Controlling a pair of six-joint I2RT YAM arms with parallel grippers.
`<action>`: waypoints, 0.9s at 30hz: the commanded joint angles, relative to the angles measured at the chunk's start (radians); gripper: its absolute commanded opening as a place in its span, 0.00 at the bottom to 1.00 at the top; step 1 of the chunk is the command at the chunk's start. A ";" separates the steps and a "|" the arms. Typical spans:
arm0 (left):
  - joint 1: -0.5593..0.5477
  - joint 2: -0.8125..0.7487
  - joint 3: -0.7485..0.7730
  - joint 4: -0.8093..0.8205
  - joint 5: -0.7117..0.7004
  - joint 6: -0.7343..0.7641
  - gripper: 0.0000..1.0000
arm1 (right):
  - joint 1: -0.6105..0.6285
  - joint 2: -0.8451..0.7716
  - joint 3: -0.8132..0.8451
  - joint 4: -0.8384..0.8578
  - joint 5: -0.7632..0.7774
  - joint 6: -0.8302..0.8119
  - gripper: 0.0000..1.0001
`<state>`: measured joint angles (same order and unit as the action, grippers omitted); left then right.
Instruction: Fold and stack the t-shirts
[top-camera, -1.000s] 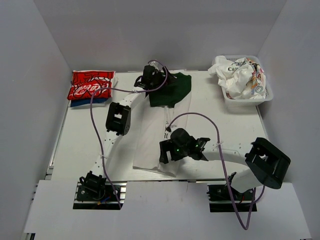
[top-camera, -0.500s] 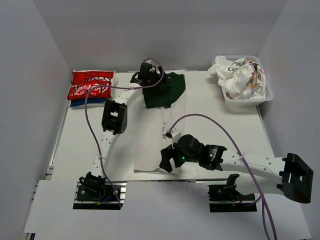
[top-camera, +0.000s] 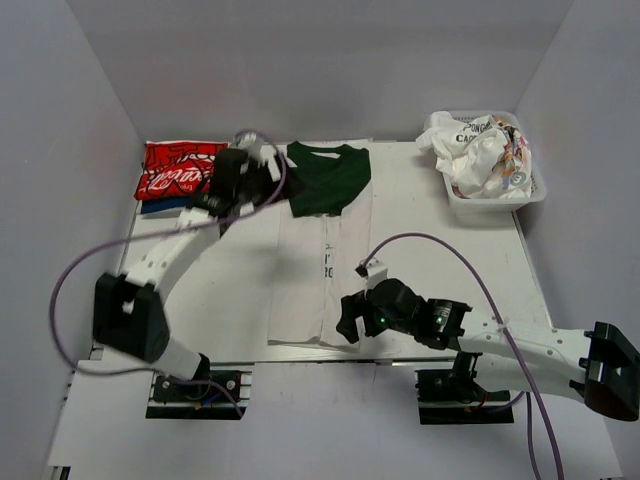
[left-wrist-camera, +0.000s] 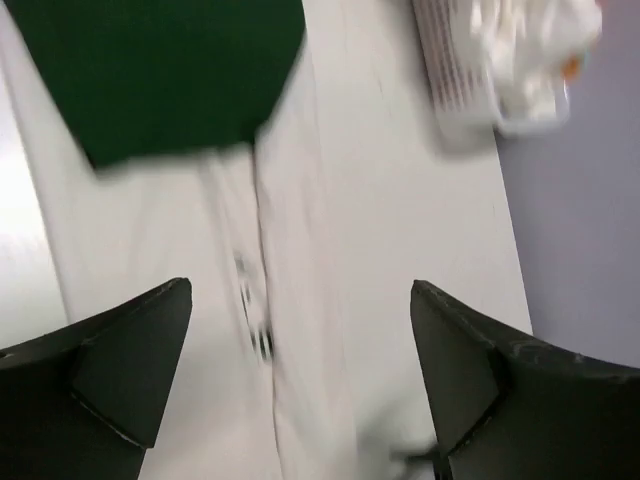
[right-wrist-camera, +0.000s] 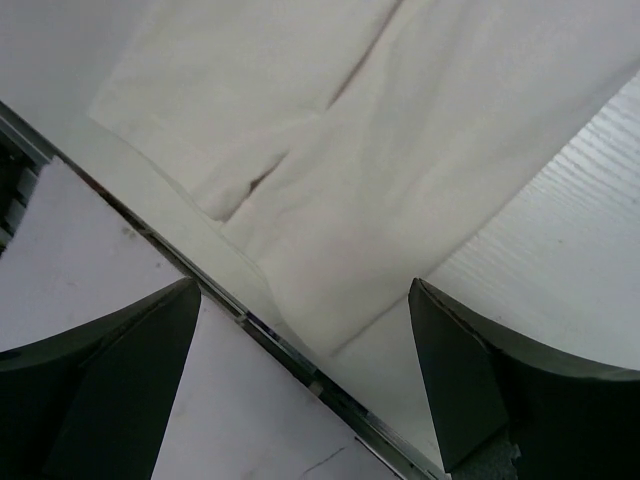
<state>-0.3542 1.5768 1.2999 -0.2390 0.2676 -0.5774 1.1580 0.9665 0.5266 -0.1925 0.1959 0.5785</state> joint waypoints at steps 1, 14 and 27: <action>-0.022 -0.204 -0.373 0.113 0.168 -0.081 1.00 | 0.002 -0.005 -0.031 0.001 -0.056 -0.026 0.90; -0.087 -0.680 -0.856 -0.421 0.068 -0.186 0.96 | 0.003 0.121 -0.056 -0.045 -0.242 -0.080 0.88; -0.127 -0.511 -0.979 -0.238 0.097 -0.209 0.23 | 0.008 0.224 -0.062 0.019 -0.125 -0.012 0.52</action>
<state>-0.4728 1.0664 0.3626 -0.4950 0.4091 -0.7994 1.1591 1.1732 0.4744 -0.1913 0.0376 0.5407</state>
